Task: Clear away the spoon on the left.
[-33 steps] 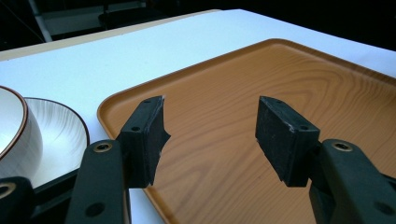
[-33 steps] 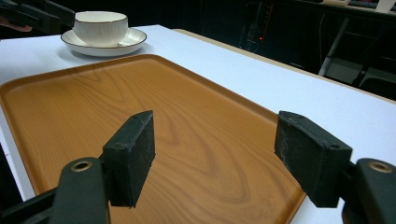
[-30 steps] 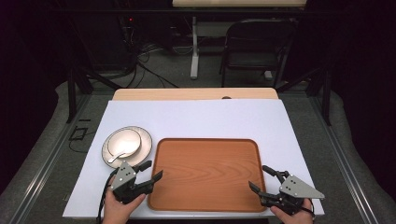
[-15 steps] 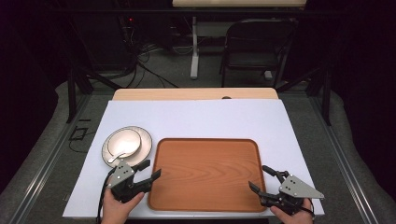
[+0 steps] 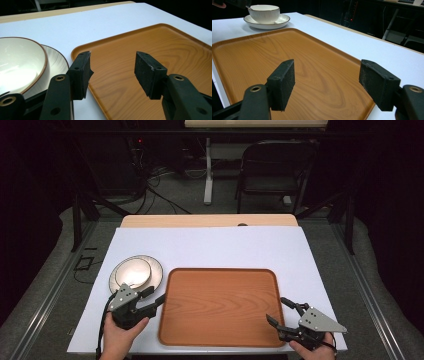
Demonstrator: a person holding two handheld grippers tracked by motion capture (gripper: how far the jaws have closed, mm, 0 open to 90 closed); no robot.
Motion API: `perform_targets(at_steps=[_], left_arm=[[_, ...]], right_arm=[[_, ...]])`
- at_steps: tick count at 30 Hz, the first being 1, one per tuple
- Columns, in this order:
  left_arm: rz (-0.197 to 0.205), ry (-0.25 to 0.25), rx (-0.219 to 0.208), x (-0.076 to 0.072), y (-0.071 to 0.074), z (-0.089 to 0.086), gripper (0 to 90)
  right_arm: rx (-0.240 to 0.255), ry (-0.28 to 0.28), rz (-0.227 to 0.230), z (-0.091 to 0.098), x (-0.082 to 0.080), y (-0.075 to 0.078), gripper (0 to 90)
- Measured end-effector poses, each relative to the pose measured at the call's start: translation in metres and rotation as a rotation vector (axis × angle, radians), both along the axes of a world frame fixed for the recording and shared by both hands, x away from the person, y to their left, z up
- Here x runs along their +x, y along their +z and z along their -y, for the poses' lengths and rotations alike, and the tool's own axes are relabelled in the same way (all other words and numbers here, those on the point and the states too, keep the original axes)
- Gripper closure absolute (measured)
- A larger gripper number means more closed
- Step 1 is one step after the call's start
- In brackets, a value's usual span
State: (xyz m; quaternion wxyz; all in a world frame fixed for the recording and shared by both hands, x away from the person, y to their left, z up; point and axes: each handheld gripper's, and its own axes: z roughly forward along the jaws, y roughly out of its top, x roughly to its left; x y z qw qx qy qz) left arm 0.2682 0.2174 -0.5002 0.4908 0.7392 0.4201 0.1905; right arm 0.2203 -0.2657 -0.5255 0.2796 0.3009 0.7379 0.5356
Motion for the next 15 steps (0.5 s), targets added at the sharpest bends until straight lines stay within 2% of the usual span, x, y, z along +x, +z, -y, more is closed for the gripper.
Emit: perform_targets(at_steps=[2,9,15], left_arm=[[-0.012,0.012,-0.011,0.002,0.003,-0.002,47.7],[-0.036,0.047,0.024,0.008,0.014,-0.008,48.9],[-0.045,0.057,0.036,0.014,0.026,-0.012,50.4]], right_arm=[[0.0,0.001,0.001,0.0,0.0,0.0,28.7],[0.0,0.0,-0.001,0.0,0.0,0.0,28.7],[0.002,-0.002,-0.005,0.0,0.0,0.0,28.7]])
